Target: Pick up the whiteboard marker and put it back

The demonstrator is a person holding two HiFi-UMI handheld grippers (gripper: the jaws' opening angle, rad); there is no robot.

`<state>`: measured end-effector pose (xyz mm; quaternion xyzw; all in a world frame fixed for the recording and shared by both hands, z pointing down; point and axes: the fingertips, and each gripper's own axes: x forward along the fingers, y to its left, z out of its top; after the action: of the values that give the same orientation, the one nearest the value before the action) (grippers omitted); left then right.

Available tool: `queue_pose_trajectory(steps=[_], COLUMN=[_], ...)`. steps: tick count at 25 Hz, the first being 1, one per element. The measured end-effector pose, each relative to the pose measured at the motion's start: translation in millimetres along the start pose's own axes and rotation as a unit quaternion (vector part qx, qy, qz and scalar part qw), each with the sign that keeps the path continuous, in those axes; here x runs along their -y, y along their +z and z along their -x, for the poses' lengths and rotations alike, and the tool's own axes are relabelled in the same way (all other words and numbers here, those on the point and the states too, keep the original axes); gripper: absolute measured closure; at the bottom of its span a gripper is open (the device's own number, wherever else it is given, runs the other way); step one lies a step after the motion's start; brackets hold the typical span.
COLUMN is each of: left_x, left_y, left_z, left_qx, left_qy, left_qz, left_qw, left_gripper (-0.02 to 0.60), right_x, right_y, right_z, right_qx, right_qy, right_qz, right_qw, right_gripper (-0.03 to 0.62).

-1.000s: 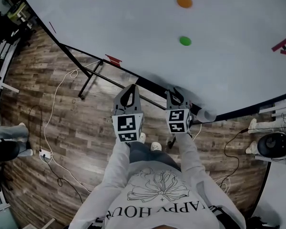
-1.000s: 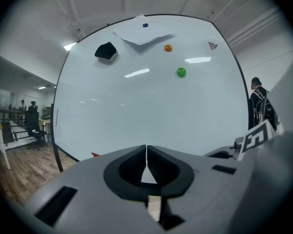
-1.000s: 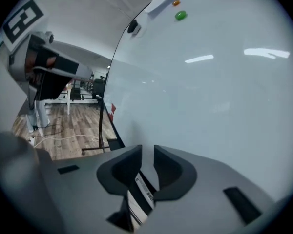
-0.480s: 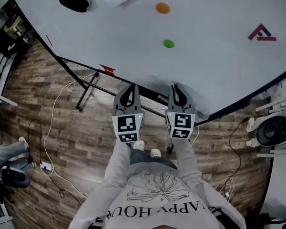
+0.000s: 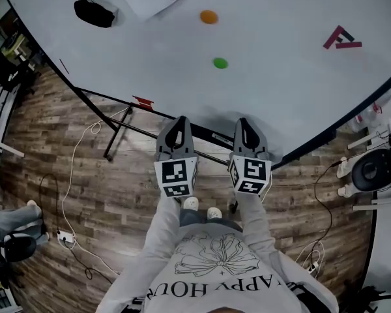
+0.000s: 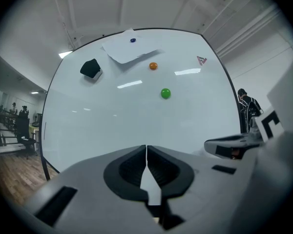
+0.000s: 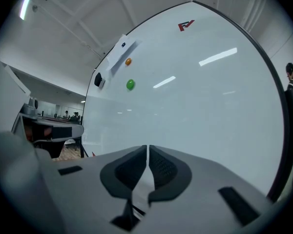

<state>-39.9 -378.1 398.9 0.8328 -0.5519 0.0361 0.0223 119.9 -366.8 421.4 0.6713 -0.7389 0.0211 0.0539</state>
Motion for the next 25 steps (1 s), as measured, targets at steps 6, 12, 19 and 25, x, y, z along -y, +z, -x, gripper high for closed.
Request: queue_pose_trajectory(steps=[6, 12, 19, 25], left_x=[-0.1, 0.1, 0.1, -1.7], left_y=[1.2, 1.0, 2.0, 2.4], left_z=[1.0, 2.0, 3.6, 4.1], left_qx=[0.001, 0.002, 0.004, 0.003], left_qy=[-0.001, -0.003, -0.004, -0.002], left_qz=[-0.001, -0.004, -0.004, -0.004], left_qw=[1.0000, 1.0000, 1.0000, 1.0000], left_gripper=[0.572, 0.572, 0.572, 0.572], right_x=[3.8, 3.7, 4.4, 5.2], right_y=[5.2, 8.0, 8.7, 10.3], right_z=[3.2, 5.7, 7.6, 8.4], right_qx=[0.008, 0.012, 0.015, 0.017], right_qy=[-0.010, -0.013, -0.016, -0.017], right_qz=[0.002, 0.006, 0.005, 0.003], right_qw=[1.000, 1.000, 1.000, 1.000], right_gripper=[0.585, 0.585, 0.585, 0.585])
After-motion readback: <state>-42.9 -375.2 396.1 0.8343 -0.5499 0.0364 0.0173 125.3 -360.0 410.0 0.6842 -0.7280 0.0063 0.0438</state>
